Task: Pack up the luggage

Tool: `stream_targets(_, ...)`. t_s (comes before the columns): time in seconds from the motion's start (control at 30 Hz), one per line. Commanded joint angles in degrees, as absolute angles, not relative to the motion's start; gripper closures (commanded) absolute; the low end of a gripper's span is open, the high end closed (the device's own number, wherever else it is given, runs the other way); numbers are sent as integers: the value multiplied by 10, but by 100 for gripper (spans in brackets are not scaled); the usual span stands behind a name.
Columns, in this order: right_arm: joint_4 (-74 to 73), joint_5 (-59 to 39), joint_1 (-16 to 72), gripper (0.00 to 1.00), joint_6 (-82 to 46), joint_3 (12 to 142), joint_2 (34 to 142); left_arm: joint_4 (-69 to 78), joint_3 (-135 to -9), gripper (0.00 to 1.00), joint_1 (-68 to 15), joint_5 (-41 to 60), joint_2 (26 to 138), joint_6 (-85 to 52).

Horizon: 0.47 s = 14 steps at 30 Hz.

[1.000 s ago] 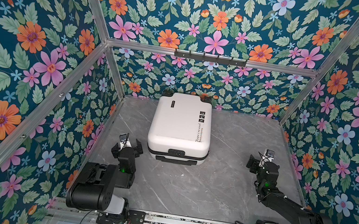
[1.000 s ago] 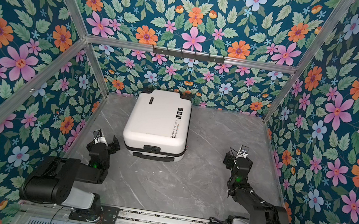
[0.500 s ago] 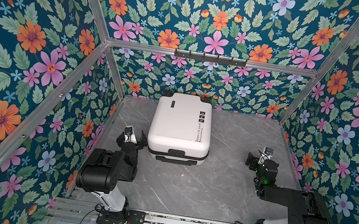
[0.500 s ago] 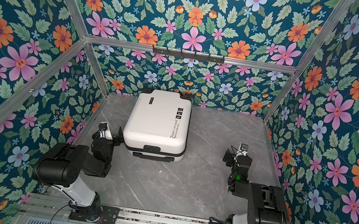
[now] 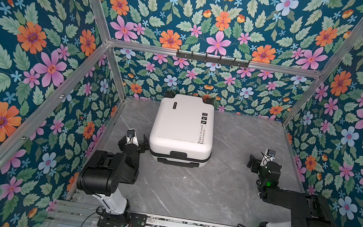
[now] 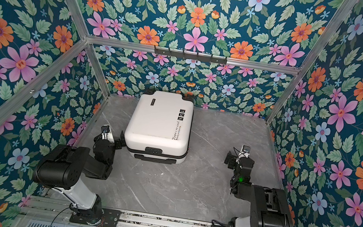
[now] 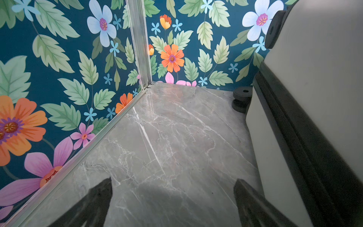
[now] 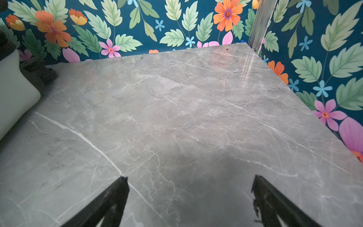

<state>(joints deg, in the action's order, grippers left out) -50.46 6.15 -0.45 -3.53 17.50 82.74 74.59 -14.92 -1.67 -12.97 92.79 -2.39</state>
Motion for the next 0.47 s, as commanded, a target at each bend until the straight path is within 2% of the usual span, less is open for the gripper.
stream_targets(0.0,-510,60,-4,1,-40,176,825,750,-149,0,-17,-127,928,-18)
stream_targets(0.43,-510,59,-4,1,-40,176,825,739,-155,0,-17,-115,927,-13)
